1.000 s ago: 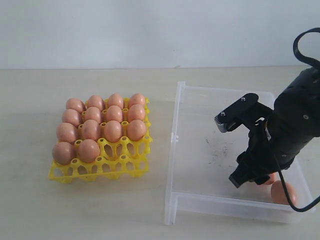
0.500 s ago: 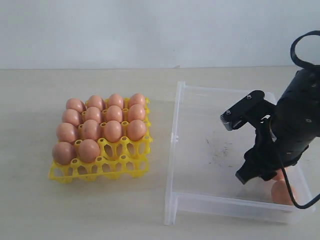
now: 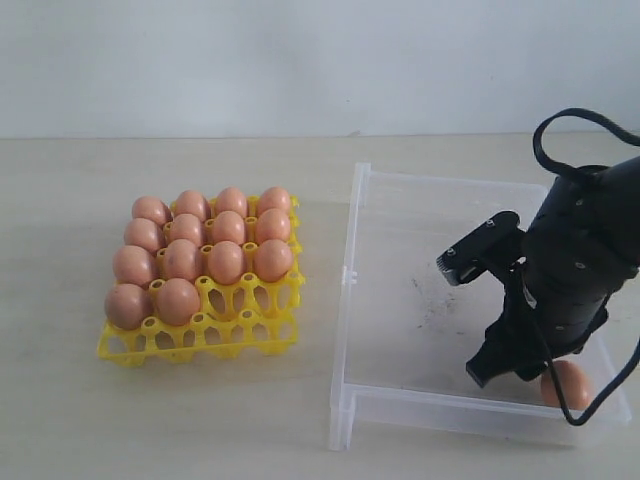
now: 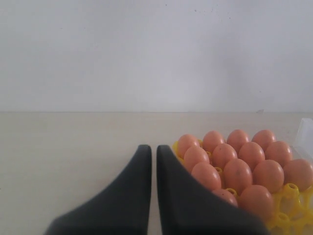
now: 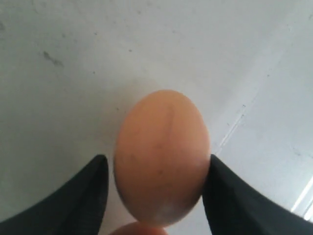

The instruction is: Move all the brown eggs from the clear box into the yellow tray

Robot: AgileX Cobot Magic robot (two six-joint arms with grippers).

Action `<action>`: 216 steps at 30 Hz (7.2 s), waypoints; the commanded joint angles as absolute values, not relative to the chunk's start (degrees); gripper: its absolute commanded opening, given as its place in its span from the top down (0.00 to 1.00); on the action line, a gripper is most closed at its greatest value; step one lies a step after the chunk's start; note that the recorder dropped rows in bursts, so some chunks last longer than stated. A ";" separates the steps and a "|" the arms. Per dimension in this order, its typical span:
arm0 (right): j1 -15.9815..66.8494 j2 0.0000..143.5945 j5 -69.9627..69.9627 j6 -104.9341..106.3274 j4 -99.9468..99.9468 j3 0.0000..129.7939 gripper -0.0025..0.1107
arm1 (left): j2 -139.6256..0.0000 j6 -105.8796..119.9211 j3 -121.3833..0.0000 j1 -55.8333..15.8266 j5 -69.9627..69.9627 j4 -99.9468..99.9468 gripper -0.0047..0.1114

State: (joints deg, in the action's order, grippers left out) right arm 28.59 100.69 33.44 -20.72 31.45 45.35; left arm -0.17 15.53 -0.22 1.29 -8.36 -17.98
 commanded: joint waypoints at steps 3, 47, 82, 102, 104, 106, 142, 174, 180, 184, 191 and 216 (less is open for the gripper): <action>28.55 101.21 28.45 -21.96 31.37 45.34 0.52 | 0.00 15.55 0.00 1.40 -7.53 -18.28 0.93; 28.68 116.80 -64.34 -31.20 54.88 51.91 0.98 | 0.00 15.55 0.00 1.40 -7.53 -18.28 0.93; 34.79 128.65 -49.92 -49.62 64.97 70.66 0.82 | 0.00 15.55 0.00 1.40 -7.53 -18.28 0.93; 33.51 122.65 -49.38 -58.72 66.06 70.66 0.48 | 0.00 15.55 0.00 1.40 -7.53 -18.28 0.93; 32.48 119.04 -48.54 -61.35 68.37 70.66 0.48 | 0.00 15.55 0.00 1.40 -7.53 -18.28 0.93; 31.30 114.89 -46.34 -64.50 73.63 70.66 0.52 | 0.00 15.55 0.00 1.40 -7.53 -18.28 0.93; 27.83 90.49 66.16 -7.98 12.10 63.22 0.98 | 0.00 15.55 0.00 1.40 -7.53 -18.28 0.93; 27.93 110.95 60.79 -18.10 13.14 61.76 0.51 | 0.00 15.55 0.00 1.40 -7.53 -18.28 0.93; 27.93 110.95 62.63 -14.67 13.14 61.76 0.95 | 0.00 15.55 0.00 1.40 -7.53 -18.28 0.93; 27.93 110.95 61.40 -13.97 14.64 61.76 0.95 | 0.00 15.55 0.00 1.40 -7.53 -18.28 0.93; 27.93 110.95 62.43 -13.14 16.16 61.76 0.65 | 0.00 15.55 0.00 1.40 -7.53 -18.28 0.93; 27.93 110.95 66.55 -2.23 16.92 61.76 0.64 | 0.00 15.55 0.00 1.40 -7.53 -18.28 0.93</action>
State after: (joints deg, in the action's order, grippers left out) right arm 28.00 110.84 66.26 -2.90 16.41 61.81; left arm -0.17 15.53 -0.22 1.29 -8.36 -17.98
